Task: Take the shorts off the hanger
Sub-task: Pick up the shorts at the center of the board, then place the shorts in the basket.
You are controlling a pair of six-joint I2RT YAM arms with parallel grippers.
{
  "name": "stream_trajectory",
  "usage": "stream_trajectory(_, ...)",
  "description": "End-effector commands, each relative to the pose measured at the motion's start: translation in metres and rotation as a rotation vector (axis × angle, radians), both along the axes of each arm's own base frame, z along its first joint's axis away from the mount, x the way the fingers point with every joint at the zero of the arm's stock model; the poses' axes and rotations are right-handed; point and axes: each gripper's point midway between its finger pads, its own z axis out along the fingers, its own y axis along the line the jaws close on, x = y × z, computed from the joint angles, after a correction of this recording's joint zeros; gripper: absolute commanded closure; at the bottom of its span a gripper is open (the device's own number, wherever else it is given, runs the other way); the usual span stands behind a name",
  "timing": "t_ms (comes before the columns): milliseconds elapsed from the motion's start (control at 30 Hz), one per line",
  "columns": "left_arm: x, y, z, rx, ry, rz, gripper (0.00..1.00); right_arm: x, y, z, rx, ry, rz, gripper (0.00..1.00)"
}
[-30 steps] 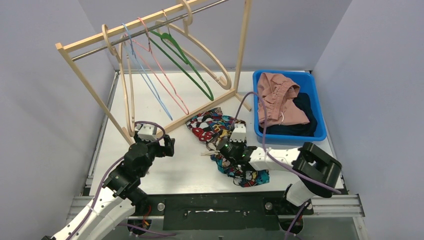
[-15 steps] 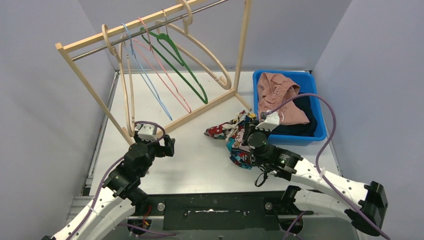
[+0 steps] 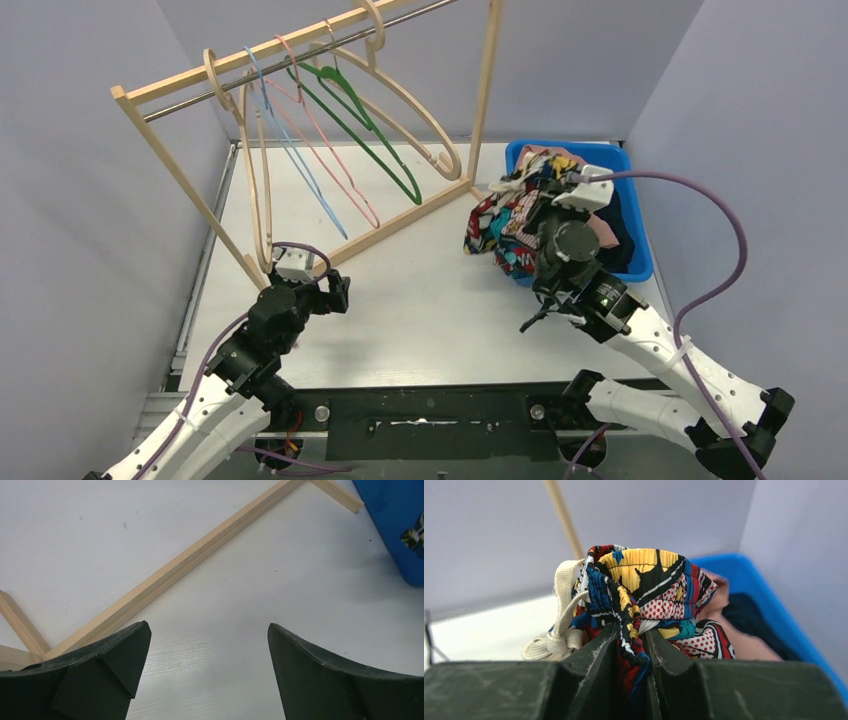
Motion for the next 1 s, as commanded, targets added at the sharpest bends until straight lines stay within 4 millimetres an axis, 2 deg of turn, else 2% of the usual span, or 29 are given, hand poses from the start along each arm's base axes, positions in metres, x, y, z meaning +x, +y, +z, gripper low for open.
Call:
stream_trajectory(0, 0.004, -0.003, 0.032, -0.052, -0.071, -0.003, 0.11, 0.007, -0.049, 0.083, -0.024, -0.156, -0.183, 1.0)
stream_trajectory(100, 0.004, -0.003, 0.032, -0.053, -0.072, -0.001, 0.11, 0.018, -0.079, 0.099, -0.058, -0.148, -0.296, 1.0)
stream_trajectory(167, 0.004, -0.002, 0.032, -0.053, -0.074, 0.0, 0.11, 0.033, -0.089, 0.105, -0.068, -0.121, -0.289, 1.0)
stream_trajectory(233, 0.004, -0.002, 0.032, -0.054, -0.075, 0.002, 0.11, 0.049, -0.107, 0.089, -0.061, -0.052, -0.326, 1.0)
stream_trajectory(333, 0.004, -0.002, 0.033, -0.054, -0.078, 0.002, 0.11, 0.067, -0.134, 0.045, -0.035, 0.036, -0.391, 1.0)
stream_trajectory(400, 0.004, -0.002, 0.033, -0.054, -0.077, 0.002, 0.11, 0.087, -0.138, 0.001, 0.003, 0.132, -0.326, 1.0)
stream_trajectory(500, 0.005, -0.002, 0.032, -0.053, -0.075, 0.001, 0.11, 0.11, -0.129, -0.092, 0.054, 0.379, -0.208, 0.99)
stream_trajectory(567, 0.005, -0.002, 0.032, -0.052, -0.074, 0.002, 0.11, 0.113, -0.118, -0.16, 0.079, 0.561, -0.13, 0.96)
stream_trajectory(633, 0.005, -0.002, 0.032, -0.052, -0.074, 0.001, 0.11, 0.105, -0.107, -0.225, 0.089, 0.757, -0.077, 0.96)
stream_trajectory(667, 0.005, -0.002, 0.032, -0.053, -0.074, 0.0, 0.11, 0.097, -0.109, -0.253, 0.071, 0.85, -0.096, 0.97)
stream_trajectory(733, 0.005, -0.002, 0.031, -0.051, -0.073, -0.001, 0.12, 0.076, -0.113, -0.295, 0.047, 0.998, -0.151, 0.97)
stream_trajectory(767, 0.005, -0.003, 0.031, -0.051, -0.073, -0.003, 0.11, 0.069, -0.113, -0.307, 0.047, 1.032, -0.15, 0.96)
stream_trajectory(833, 0.005, -0.004, 0.03, -0.049, -0.07, -0.008, 0.12, 0.063, -0.111, -0.313, 0.074, 1.027, -0.155, 0.91)
stream_trajectory(900, 0.005, -0.005, 0.029, -0.045, -0.068, -0.011, 0.12, 0.062, -0.111, -0.302, 0.09, 0.988, -0.161, 0.84)
stream_trajectory(967, 0.006, -0.005, 0.028, -0.042, -0.063, -0.011, 0.11, 0.064, -0.115, -0.282, 0.09, 0.941, -0.172, 0.73)
